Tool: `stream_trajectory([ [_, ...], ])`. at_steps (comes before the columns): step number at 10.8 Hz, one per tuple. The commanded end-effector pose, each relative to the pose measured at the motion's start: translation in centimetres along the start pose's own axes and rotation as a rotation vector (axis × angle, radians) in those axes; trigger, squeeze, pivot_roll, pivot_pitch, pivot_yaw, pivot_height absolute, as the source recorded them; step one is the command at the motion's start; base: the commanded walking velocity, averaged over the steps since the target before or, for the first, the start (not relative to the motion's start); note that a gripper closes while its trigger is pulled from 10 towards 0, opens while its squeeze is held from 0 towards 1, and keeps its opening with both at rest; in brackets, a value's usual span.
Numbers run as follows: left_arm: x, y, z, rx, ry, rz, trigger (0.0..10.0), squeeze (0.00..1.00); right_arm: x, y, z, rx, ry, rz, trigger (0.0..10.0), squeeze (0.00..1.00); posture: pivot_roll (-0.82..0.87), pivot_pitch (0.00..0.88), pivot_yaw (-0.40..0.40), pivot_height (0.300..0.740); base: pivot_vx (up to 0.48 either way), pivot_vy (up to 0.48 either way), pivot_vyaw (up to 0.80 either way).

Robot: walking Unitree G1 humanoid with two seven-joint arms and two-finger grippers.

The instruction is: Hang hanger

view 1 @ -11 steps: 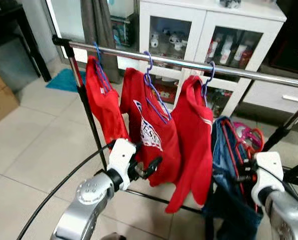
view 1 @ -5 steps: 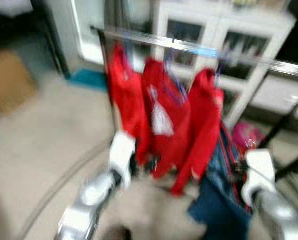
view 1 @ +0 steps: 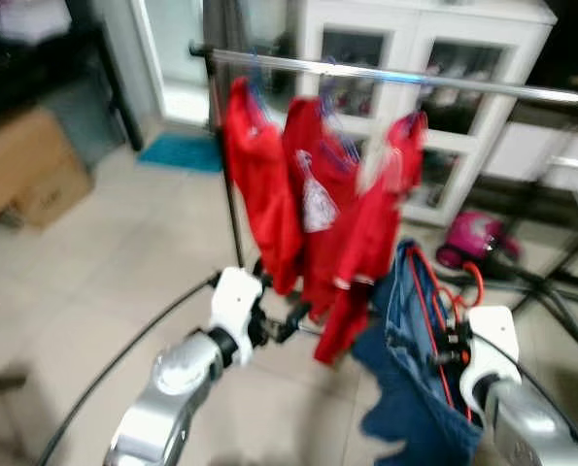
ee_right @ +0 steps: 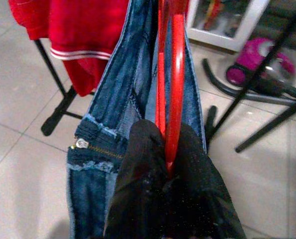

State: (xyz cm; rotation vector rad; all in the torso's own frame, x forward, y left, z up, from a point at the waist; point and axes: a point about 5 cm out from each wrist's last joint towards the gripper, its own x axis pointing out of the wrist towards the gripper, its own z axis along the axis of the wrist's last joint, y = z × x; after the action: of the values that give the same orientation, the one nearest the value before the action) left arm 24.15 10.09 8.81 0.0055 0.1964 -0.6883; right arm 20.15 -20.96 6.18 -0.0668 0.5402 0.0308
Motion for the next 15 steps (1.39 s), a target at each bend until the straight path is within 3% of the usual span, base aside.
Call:
stream_trajectory([
  [1,-0.1,0.2,0.0,0.003,0.004,0.008,10.0,0.0,0.2,0.4,0.6,-0.005,-0.027,0.009,10.0,0.0,-0.1,0.0,-0.001,0.74,0.0,0.0,0.0],
  [6,-0.1,0.6,0.2,0.032,0.003,0.013,10.0,0.0,0.5,1.0,1.3,-0.079,-0.052,0.097,10.0,0.0,-0.09,0.0,0.008,0.74,0.0,0.365,-0.25],
  [8,0.1,2.4,-0.2,0.007,0.088,0.062,10.0,0.0,0.8,0.6,3.7,-0.179,-0.155,0.172,10.0,0.0,-0.09,0.0,0.01,0.74,0.0,0.0,0.0],
  [9,0.6,3.1,0.1,-0.009,0.093,0.064,10.0,1.0,0.8,0.6,4.8,-0.216,-0.202,0.199,10.0,0.0,-0.08,0.0,0.007,0.74,0.0,0.0,0.0],
  [10,1.4,3.8,1.0,-0.017,0.07,0.053,10.0,1.0,1.0,0.8,5.9,-0.259,-0.249,0.195,10.0,0.0,-0.07,0.0,0.005,0.74,0.0,0.0,0.0],
  [12,3.2,2.6,2.6,-0.237,0.029,-0.113,10.0,1.0,0.7,2.3,8.2,-0.321,-0.362,0.191,10.0,0.0,-0.07,0.0,0.01,0.74,0.0,0.0,0.0],
  [15,5.1,3.1,3.7,-0.342,-0.019,-0.139,10.0,1.0,-0.2,3.9,10.9,-0.469,-0.498,0.183,10.0,0.0,-0.06,0.0,0.019,0.74,0.0,0.0,0.0],
])
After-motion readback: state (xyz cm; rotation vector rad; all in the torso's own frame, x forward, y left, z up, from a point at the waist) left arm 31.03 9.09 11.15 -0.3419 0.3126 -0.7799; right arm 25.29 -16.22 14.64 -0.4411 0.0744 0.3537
